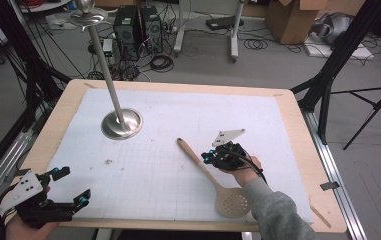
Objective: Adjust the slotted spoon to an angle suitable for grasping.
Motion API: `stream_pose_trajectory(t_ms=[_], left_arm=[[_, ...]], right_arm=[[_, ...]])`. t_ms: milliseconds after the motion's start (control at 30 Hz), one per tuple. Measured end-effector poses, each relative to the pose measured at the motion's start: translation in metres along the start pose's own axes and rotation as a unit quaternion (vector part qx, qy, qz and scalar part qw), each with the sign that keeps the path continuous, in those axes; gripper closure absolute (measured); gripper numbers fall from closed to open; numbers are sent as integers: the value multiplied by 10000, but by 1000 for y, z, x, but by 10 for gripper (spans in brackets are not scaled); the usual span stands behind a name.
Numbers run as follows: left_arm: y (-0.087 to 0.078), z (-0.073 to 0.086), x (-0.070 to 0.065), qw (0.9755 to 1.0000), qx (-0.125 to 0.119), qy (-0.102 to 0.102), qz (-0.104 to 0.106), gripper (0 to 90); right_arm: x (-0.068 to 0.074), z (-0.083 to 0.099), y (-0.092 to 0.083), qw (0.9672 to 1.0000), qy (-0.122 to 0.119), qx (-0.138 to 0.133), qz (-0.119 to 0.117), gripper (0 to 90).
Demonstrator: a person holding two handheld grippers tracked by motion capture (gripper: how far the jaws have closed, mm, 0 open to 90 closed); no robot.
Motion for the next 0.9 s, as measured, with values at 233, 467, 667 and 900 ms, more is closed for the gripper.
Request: stream_pose_trajectory(t_ms=[233,467,667,900], left_arm=[[2,0,-1,10000,16,24,47,18],[-1,-1,1,10000,-39,-27,22,17],[0,-1,1,10000,-28,-20,31,18],[0,-1,1,10000,-26,-26,27,18]], right_arm=[[-2,0,12,9997,110,155,145,900],[-11,5,25,9975,154,632,279,900],[-9,5,33,9967,71,785,183,900],[-14,3,40,9962,101,841,206,900]])
Point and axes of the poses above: each handheld gripper's, and its own axes: y roughly forward along the jaws, z roughly out of its underside, x roughly to its left, the point moved 2 cm from there along y, roughly forward along the jaws, and after that the axes turned 12 degrees about -z, right-handed, at the moved point
